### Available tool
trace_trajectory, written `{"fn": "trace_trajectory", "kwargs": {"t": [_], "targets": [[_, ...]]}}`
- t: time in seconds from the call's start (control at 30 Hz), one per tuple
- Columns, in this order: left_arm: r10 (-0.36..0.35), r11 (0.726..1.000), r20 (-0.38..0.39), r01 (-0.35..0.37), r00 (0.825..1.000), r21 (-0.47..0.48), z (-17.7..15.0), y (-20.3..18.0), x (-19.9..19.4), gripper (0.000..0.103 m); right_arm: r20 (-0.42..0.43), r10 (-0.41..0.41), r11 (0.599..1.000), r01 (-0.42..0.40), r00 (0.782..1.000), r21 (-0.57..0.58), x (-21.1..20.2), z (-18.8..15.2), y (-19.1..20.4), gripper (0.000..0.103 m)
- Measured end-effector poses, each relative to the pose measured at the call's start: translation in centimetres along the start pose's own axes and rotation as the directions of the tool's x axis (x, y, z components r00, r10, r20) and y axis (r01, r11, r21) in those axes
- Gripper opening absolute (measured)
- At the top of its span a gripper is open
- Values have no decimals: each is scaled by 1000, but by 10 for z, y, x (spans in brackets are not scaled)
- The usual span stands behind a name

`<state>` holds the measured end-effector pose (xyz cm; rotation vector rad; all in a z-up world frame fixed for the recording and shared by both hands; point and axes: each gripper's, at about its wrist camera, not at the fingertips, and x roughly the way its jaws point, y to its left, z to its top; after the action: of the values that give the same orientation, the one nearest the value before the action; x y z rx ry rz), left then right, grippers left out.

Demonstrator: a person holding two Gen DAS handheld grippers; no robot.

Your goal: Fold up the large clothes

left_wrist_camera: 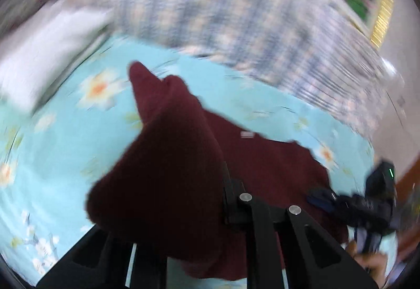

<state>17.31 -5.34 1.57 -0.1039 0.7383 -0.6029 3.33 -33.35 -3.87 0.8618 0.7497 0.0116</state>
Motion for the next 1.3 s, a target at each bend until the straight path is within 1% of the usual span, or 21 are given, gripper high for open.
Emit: {"fn": "trace_trajectory", "kwargs": {"t": [0.03, 0.07, 0.1, 0.13, 0.17, 0.23, 0.33, 0.43, 0.5, 0.57, 0.63, 0.73, 0.77, 0.8, 0.83, 0.9, 1.0, 1.07, 1.13, 1.2, 1.3], "targets": [[-19, 997, -3, 19, 1000, 68, 1, -25, 3, 15, 7, 28, 999, -28, 1000, 19, -5, 4, -4, 40], [-31, 992, -10, 32, 999, 122, -2, -44, 8, 15, 19, 73, 996, -74, 997, 46, -12, 8, -10, 40], [-43, 981, -27, 47, 999, 189, -9, -69, 16, 15, 27, 108, 992, -110, 994, 68, -17, 12, -14, 41], [-41, 971, -42, 50, 998, 235, -16, -84, 23, 15, 34, 142, 985, -144, 989, 90, -22, 15, -18, 46], [-29, 957, -54, 43, 998, 286, -26, -99, 33, 15, 40, 180, 977, -183, 983, 111, -28, 19, -23, 54], [-7, 937, -67, 30, 998, 348, -48, -117, 48, 15, 41, 254, 956, -257, 966, 142, -34, 26, -30, 60], [-6, 931, -74, 33, 997, 363, -68, -121, 55, 15, 4, 252, 959, -250, 968, 132, -34, 32, -30, 60], [-9, 929, -48, 27, 999, 369, -69, -120, 52, 15, -71, 242, 967, -235, 968, 98, -20, 35, -19, 60], [-22, 936, -41, 35, 999, 350, -65, -115, 50, 15, -110, 241, 969, -233, 964, 85, -8, 35, -10, 61], [-36, 943, -38, 47, 999, 329, -63, -106, 47, 15, -164, 186, 982, -176, 969, 74, 7, 39, -2, 61], [-48, 945, -36, 57, 998, 321, -62, -105, 46, 15, -200, 163, 986, -151, 966, 77, 22, 45, 3, 61], [-38, 936, -39, 49, 999, 348, -69, -111, 44, 15, -227, 147, 989, -136, 963, 63, 43, 55, 10, 61], [-32, 933, -39, 44, 999, 356, -70, -113, 44, 15, -239, 147, 988, -134, 960, 70, 53, 60, 11, 55], [-28, 930, -39, 40, 999, 364, -69, -115, 43, 15, -244, 158, 987, -143, 957, 80, 60, 64, 11, 45], [-30, 930, -41, 43, 999, 366, -67, -118, 41, 15, -251, 170, 984, -152, 953, 91, 67, 66, 9, 19], [-66, 935, -41, 76, 997, 347, -58, -126, 33, 15, -237, 190, 981, -173, 953, 87, 64, 72, 11, 17], [-128, 933, -36, 132, 991, 335, -50, -145, 23, 15, -147, 213, 976, -218, 966, -18, 23, 81, 27, 16], [-181, 923, -62, 192, 981, 334, -51, -165, 26, 15, -72, 214, 971, -220, 974, -90, -15, 89, 31, 14], [-195, 908, -104, 220, 975, 356, -60, -183, 38, 15, -24, 202, 970, -204, 979, -130, -45, 91, 21, 14], [-185, 897, -143, 227, 972, 379, -74, -196, 55, 15, -9, 169, 976, -169, 986, -137, -58, 88, 2, 14], [-151, 887, -220, 231, 964, 400, -97, -206, 86, 15, -21, 70, 994, -72, 997, -88, -52, 78, -38, 14]]}}
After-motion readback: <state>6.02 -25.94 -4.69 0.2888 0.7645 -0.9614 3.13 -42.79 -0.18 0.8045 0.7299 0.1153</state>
